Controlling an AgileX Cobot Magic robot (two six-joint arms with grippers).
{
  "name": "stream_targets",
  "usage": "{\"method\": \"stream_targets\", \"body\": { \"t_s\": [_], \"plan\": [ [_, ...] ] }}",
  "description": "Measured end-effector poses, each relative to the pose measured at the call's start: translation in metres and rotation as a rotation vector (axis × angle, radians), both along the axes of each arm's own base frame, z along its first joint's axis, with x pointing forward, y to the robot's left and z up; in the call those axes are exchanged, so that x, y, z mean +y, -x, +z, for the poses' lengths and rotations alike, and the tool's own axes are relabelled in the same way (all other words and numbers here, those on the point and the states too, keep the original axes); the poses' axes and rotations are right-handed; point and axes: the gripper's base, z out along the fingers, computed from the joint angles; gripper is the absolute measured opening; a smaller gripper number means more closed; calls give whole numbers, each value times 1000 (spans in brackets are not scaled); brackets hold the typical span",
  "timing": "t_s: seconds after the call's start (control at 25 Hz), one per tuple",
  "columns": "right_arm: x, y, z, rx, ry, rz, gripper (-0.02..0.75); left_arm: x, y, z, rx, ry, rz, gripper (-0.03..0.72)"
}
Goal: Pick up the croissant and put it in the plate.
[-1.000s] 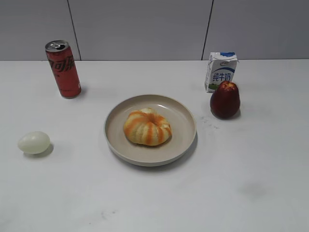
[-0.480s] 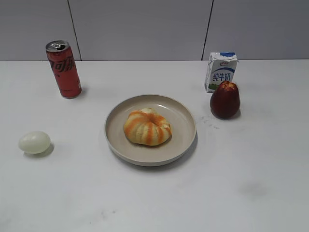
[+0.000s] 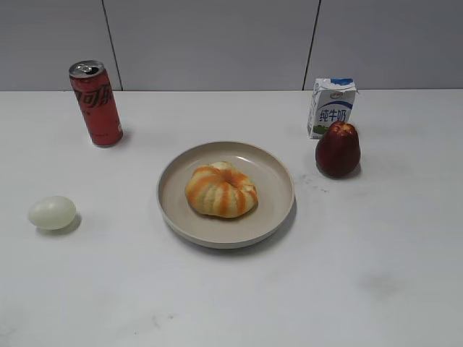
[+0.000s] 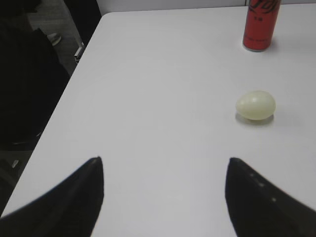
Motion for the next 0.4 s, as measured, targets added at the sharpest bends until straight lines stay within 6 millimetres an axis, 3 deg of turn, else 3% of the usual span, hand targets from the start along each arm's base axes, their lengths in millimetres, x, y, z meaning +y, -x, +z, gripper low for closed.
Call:
{"method": "stream_targets", "body": {
  "t_s": [0.4],
  "plan": [
    [0, 0, 0, 0, 0, 0, 571, 0, 0, 0, 0, 0, 0, 583]
  ]
}}
